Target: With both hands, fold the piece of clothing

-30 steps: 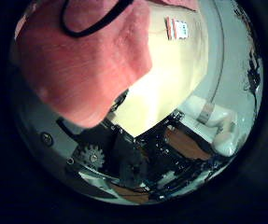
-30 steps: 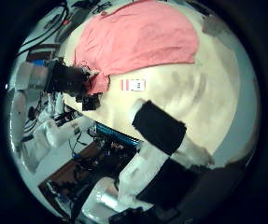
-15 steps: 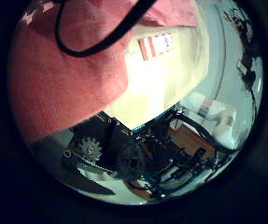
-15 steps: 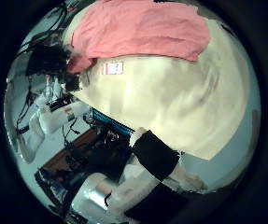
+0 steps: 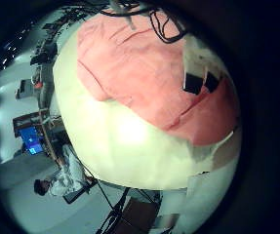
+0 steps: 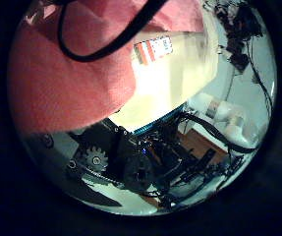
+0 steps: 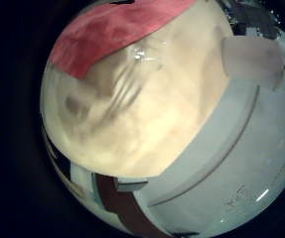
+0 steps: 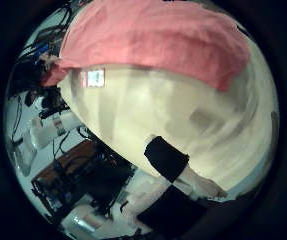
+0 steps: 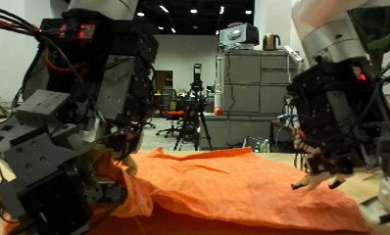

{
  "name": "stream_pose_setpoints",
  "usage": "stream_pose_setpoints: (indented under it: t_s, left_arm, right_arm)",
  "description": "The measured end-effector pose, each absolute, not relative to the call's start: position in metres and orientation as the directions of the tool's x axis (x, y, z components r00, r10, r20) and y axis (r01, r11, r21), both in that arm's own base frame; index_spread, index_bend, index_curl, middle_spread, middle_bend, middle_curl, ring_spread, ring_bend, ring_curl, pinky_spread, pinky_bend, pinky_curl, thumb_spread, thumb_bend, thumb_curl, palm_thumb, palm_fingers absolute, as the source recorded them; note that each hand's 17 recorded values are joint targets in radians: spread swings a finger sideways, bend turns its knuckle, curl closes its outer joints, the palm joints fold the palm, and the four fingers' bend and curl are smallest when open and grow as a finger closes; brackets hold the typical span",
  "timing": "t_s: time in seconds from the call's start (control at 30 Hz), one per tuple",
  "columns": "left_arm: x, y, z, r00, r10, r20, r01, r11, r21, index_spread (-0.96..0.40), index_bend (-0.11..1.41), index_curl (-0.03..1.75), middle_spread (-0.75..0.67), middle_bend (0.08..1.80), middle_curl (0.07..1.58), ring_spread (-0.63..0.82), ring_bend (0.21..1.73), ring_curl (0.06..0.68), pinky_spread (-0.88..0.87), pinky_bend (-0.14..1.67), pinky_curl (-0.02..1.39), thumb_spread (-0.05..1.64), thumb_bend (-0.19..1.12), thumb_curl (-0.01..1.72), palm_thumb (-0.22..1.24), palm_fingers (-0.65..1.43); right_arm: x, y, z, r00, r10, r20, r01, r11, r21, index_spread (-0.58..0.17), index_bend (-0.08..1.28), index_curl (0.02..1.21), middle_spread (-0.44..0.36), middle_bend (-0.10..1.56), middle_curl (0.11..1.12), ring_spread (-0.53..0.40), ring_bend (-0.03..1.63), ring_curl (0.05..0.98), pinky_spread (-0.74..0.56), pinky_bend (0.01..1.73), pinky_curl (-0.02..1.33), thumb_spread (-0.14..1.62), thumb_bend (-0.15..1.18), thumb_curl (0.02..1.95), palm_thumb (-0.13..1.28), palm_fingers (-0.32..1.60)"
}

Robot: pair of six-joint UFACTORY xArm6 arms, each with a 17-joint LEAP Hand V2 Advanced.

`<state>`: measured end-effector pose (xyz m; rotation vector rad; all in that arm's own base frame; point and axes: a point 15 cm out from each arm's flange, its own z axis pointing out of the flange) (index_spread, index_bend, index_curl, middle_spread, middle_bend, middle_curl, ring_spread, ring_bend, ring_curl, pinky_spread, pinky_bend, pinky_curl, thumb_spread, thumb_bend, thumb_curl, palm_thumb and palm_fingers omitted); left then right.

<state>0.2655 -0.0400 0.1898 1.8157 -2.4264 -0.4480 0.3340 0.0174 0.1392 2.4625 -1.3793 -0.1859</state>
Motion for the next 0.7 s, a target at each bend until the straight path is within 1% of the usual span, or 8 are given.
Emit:
stream_pose_setpoints:
  t_s: [0.07, 0.2, 0.4, 0.47, 0.53, 0.57, 0.6, 0.7]
  left_arm:
    - [0.266, -0.039, 0.189, -0.295, -0.949, -0.110, -0.925, 0.254, 0.282, -0.60, 0.43, 0.71, -0.52, 1.00, 0.60, -0.57, 0.89, 0.431, -0.72, 0.95, 0.53, 1.08, 0.10, 0.94, 0.72, 1.14]
    - [0.266, -0.037, 0.188, -0.294, -0.950, -0.108, -0.924, 0.253, 0.288, -0.61, 0.42, 0.73, -0.52, 1.01, 0.60, -0.57, 0.89, 0.432, -0.72, 0.94, 0.53, 1.08, 0.10, 0.98, 0.71, 1.14]
    - [0.268, -0.037, 0.191, -0.297, -0.949, -0.107, -0.923, 0.256, 0.286, -0.62, 0.40, 0.76, -0.51, 1.02, 0.59, -0.57, 0.89, 0.433, -0.72, 0.94, 0.53, 1.07, 0.09, 1.04, 0.71, 1.14]
    - [0.267, -0.037, 0.192, -0.298, -0.948, -0.107, -0.922, 0.257, 0.290, -0.62, 0.39, 0.77, -0.51, 1.02, 0.59, -0.57, 0.89, 0.433, -0.72, 0.94, 0.52, 1.07, 0.09, 1.06, 0.71, 1.14]
    - [0.267, -0.036, 0.195, -0.303, -0.947, -0.107, -0.919, 0.261, 0.294, -0.63, 0.38, 0.78, -0.51, 1.02, 0.59, -0.57, 0.89, 0.434, -0.72, 0.94, 0.52, 1.07, 0.08, 1.07, 0.71, 1.14]
    - [0.266, -0.035, 0.196, -0.306, -0.946, -0.107, -0.917, 0.263, 0.299, -0.63, 0.38, 0.78, -0.51, 1.02, 0.58, -0.57, 0.89, 0.434, -0.72, 0.94, 0.52, 1.07, 0.08, 1.08, 0.71, 1.14]
    - [0.265, -0.035, 0.197, -0.309, -0.945, -0.107, -0.916, 0.265, 0.301, -0.63, 0.38, 0.79, -0.51, 1.02, 0.58, -0.57, 0.89, 0.434, -0.72, 0.94, 0.52, 1.07, 0.08, 1.09, 0.71, 1.14]
    - [0.262, -0.035, 0.203, -0.317, -0.942, -0.106, -0.912, 0.272, 0.307, -0.63, 0.37, 0.80, -0.51, 1.02, 0.58, -0.57, 0.89, 0.434, -0.72, 0.94, 0.52, 1.07, 0.08, 1.11, 0.70, 1.14]
  right_arm:
    - [0.331, 0.020, 0.131, 0.531, -0.847, 0.032, -0.800, -0.488, 0.350, -0.208, 0.18, 0.30, 0.026, 0.30, 0.35, 0.026, 0.50, 0.287, 0.01, 0.39, 0.29, 1.10, -0.02, 0.30, 0.48, 0.24]
    - [0.337, 0.023, 0.124, 0.535, -0.844, 0.036, -0.801, -0.493, 0.341, -0.208, 0.17, 0.30, 0.016, 0.30, 0.36, 0.011, 0.51, 0.284, 0.00, 0.37, 0.28, 1.08, -0.02, 0.31, 0.50, 0.27]
    - [0.340, 0.023, 0.122, 0.533, -0.845, 0.040, -0.802, -0.490, 0.341, -0.217, 0.18, 0.31, -0.032, 0.39, 0.38, -0.056, 0.57, 0.287, -0.05, 0.33, 0.25, 1.06, -0.01, 0.32, 0.57, 0.44]
    - [0.341, 0.021, 0.123, 0.534, -0.844, 0.054, -0.803, -0.486, 0.344, -0.238, 0.16, 0.31, -0.057, 0.41, 0.40, -0.112, 0.67, 0.311, -0.16, 0.42, 0.27, 1.05, -0.01, 0.34, 0.62, 0.65]
    - [0.344, 0.016, 0.124, 0.539, -0.838, 0.083, -0.803, -0.483, 0.349, -0.252, 0.16, 0.30, -0.077, 0.44, 0.41, -0.152, 0.72, 0.319, -0.25, 0.47, 0.27, 1.04, -0.01, 0.34, 0.64, 0.73]
    - [0.345, 0.014, 0.124, 0.540, -0.836, 0.098, -0.805, -0.479, 0.350, -0.270, 0.16, 0.30, -0.094, 0.47, 0.42, -0.183, 0.77, 0.333, -0.32, 0.49, 0.27, 1.03, -0.01, 0.34, 0.65, 0.83]
    - [0.348, 0.012, 0.125, 0.543, -0.832, 0.114, -0.807, -0.480, 0.343, -0.297, 0.18, 0.31, -0.121, 0.50, 0.44, -0.224, 0.81, 0.358, -0.41, 0.56, 0.29, 1.03, -0.01, 0.35, 0.68, 0.96]
    - [0.359, 0.013, 0.126, 0.552, -0.820, 0.152, -0.813, -0.489, 0.315, -0.344, 0.24, 0.35, -0.163, 0.57, 0.48, -0.266, 0.87, 0.393, -0.53, 0.64, 0.32, 1.01, -0.01, 0.36, 0.73, 1.17]
